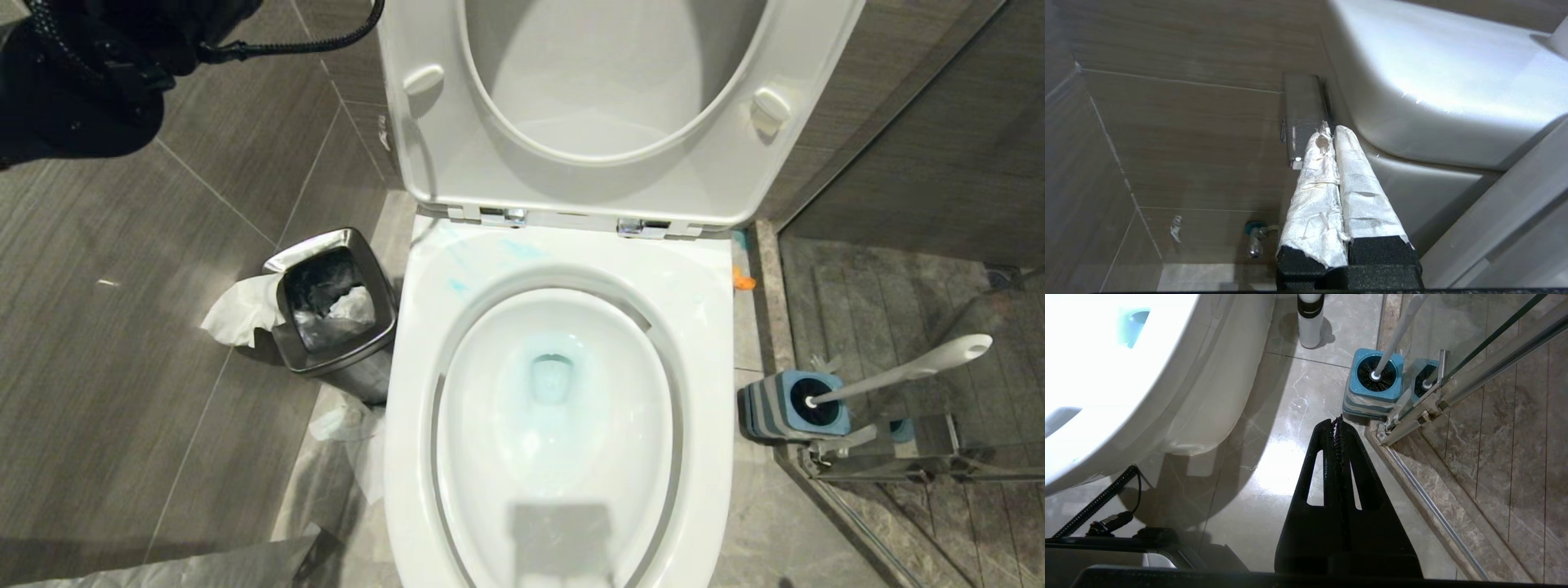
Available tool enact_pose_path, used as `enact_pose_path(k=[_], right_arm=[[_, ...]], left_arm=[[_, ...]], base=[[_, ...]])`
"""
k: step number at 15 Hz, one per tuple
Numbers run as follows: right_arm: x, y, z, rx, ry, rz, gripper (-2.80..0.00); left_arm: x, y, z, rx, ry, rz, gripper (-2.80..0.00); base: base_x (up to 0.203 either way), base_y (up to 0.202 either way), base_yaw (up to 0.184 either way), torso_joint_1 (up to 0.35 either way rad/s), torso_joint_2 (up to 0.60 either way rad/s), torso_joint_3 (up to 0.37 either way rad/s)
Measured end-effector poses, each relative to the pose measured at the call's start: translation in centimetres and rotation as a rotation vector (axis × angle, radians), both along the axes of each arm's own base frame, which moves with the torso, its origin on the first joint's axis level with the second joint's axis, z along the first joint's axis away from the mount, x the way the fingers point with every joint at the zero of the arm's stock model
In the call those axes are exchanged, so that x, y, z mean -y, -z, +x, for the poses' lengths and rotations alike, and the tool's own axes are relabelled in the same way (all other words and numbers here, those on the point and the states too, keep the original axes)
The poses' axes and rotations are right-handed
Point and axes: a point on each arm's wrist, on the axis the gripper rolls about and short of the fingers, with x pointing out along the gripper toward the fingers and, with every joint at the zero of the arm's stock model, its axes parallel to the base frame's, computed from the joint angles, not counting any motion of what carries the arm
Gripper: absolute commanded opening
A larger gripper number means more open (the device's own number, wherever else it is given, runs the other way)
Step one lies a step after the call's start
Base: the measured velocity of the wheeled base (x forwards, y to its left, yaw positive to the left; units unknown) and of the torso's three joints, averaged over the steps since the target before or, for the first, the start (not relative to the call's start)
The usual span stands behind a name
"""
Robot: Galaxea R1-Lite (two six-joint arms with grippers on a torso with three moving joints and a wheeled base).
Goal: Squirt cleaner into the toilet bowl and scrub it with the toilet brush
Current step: Flush the toilet
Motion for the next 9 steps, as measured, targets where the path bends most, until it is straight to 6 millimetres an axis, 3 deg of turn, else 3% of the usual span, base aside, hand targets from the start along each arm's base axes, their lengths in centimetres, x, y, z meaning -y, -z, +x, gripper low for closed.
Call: enact_pose_path(k=[9], right_arm=[[0.0,0.0,0.0,0.000,0.000,0.000,-2.80]], left_arm=[[1.1,2.5,2.8,-0.069,-0.031,0.016,-2.80]], base=[[0.000,0.000,0.000,0.000,0.00,0.000]])
